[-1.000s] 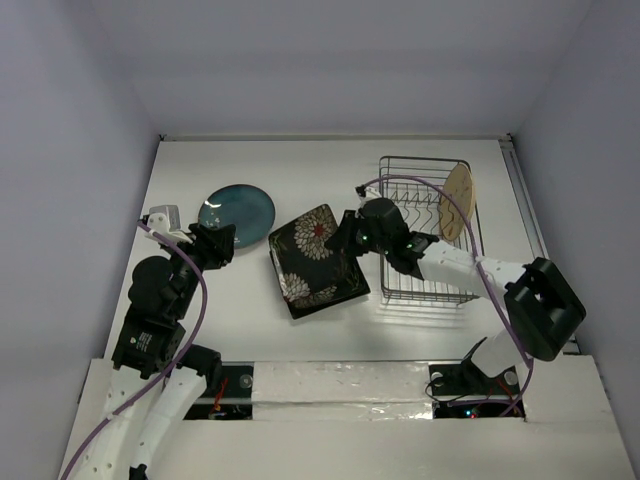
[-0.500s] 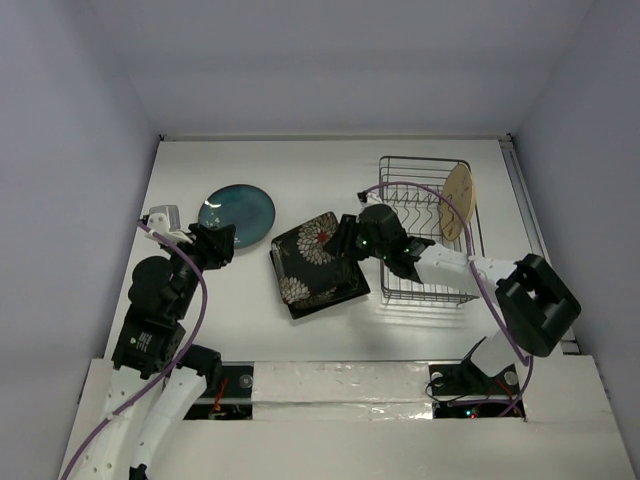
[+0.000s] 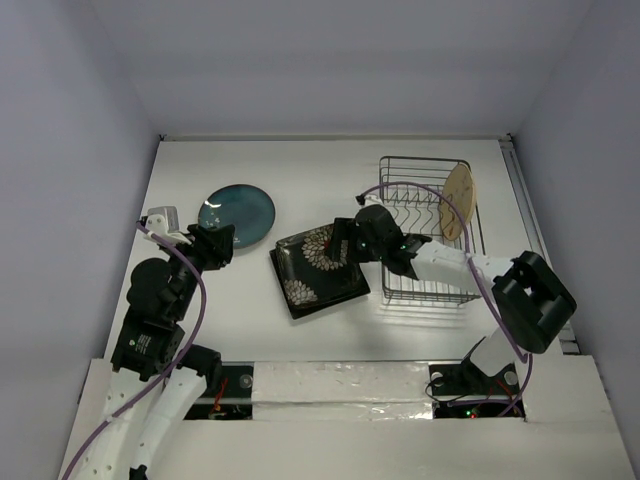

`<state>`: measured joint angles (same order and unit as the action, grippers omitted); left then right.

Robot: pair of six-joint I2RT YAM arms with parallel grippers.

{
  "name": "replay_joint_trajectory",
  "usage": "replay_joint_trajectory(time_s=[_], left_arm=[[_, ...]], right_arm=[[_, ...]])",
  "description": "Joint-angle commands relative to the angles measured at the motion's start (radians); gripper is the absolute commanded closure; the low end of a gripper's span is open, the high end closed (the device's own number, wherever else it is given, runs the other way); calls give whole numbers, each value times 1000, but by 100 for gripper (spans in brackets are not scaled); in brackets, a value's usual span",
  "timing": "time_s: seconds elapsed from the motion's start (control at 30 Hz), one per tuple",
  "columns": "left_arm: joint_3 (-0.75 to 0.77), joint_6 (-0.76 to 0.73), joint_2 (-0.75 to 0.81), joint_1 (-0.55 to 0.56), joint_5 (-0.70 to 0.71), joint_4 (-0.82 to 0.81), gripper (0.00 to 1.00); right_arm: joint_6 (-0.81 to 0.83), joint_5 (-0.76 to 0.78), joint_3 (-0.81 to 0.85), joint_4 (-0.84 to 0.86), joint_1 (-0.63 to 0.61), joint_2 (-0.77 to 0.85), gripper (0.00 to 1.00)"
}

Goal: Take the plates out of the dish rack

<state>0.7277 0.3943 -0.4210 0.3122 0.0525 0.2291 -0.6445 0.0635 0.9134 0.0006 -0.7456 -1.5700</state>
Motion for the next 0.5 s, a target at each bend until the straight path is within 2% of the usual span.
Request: replay_joint_trajectory(time_s=[0.0,0.27,0.37,0.43,0.47], left_arm=[[-8,-3,11,1,-8,-34,59],[-8,-3,21,1,-8,-33,59],[-8,-3,19,1,-10,-33,59],[-7,-3,19,1,-10,-34,59],[-8,-3,21,1,-10,-31,59]], right_arm=[[61,85,90,-32,0,18,12],[181,242,226,-237,0,83,11],[198,248,251,-277,0,93,11],[198,262,249,-287,0,120,32],[200,310,239,-281,0,140,50]])
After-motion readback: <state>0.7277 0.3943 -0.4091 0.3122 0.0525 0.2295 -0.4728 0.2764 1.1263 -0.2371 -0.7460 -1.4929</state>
